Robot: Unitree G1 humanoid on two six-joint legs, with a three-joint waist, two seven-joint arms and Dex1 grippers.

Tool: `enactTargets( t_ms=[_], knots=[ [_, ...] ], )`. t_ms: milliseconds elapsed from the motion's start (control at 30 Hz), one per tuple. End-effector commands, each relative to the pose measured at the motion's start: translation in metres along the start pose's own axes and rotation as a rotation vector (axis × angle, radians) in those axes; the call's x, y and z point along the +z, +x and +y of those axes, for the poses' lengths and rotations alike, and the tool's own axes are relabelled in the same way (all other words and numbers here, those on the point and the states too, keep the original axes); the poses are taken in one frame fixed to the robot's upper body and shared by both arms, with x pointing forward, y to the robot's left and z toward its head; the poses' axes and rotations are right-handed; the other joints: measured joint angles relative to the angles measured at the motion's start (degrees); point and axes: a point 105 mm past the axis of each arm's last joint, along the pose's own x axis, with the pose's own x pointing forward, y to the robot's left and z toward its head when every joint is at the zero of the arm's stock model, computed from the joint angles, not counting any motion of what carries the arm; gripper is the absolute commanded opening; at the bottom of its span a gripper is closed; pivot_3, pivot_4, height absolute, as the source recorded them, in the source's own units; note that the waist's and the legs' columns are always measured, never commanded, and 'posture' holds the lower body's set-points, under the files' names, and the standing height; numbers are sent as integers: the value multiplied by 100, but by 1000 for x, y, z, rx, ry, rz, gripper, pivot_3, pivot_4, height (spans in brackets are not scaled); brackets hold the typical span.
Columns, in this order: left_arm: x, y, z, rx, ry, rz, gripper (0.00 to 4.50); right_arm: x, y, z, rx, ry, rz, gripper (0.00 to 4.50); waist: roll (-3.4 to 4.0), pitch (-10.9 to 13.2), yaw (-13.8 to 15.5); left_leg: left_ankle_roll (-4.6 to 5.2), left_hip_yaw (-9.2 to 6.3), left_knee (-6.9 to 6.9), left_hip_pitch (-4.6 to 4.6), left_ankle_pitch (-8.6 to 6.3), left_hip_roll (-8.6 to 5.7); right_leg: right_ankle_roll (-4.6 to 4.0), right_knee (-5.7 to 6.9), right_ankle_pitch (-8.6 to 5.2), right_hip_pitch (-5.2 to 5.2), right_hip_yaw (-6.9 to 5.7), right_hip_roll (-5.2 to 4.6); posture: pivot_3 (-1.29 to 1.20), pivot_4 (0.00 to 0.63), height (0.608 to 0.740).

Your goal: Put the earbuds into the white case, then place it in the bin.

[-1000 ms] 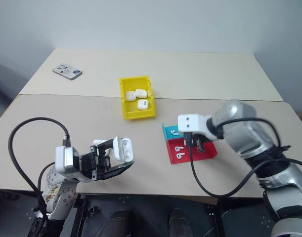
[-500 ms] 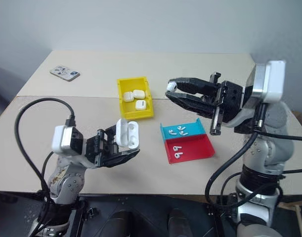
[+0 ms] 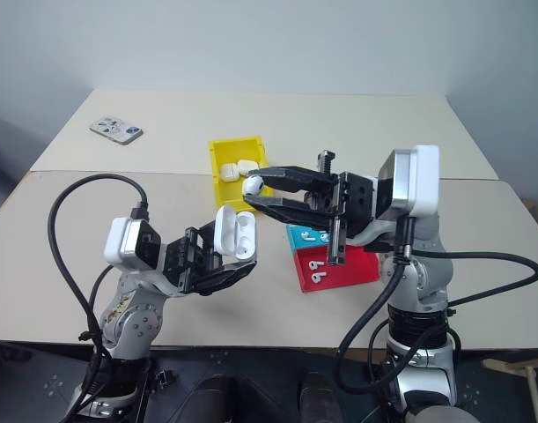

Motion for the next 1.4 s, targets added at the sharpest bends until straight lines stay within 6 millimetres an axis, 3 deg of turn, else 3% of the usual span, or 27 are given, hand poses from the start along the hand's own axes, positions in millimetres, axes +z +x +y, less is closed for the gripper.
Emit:
enactTargets(
  t_ms=[33, 867, 1400],
  knots=[
    [9, 5, -4, -19, 18, -29, 2773, 1, 1, 3, 24, -35, -2, 651, 0, 0, 2, 0, 0, 0, 0, 0, 0, 0, 0, 0, 0, 0, 0, 0, 150, 740],
    [5, 6, -9, -27, 20, -17, 2773, -30, -2, 10, 80, -40, 122, 651, 0, 0, 12, 0, 0, 0, -1, 0, 0, 0, -3, 0, 0, 0, 0, 0, 150, 740],
    [1, 6, -8, -27, 24, 6, 2773, -38, -4, 13, 117, -63, 164, 651, 0, 0, 13, 0, 0, 0, -1, 0, 0, 0, -3, -1, 0, 0, 0, 0, 150, 740]
  ],
)
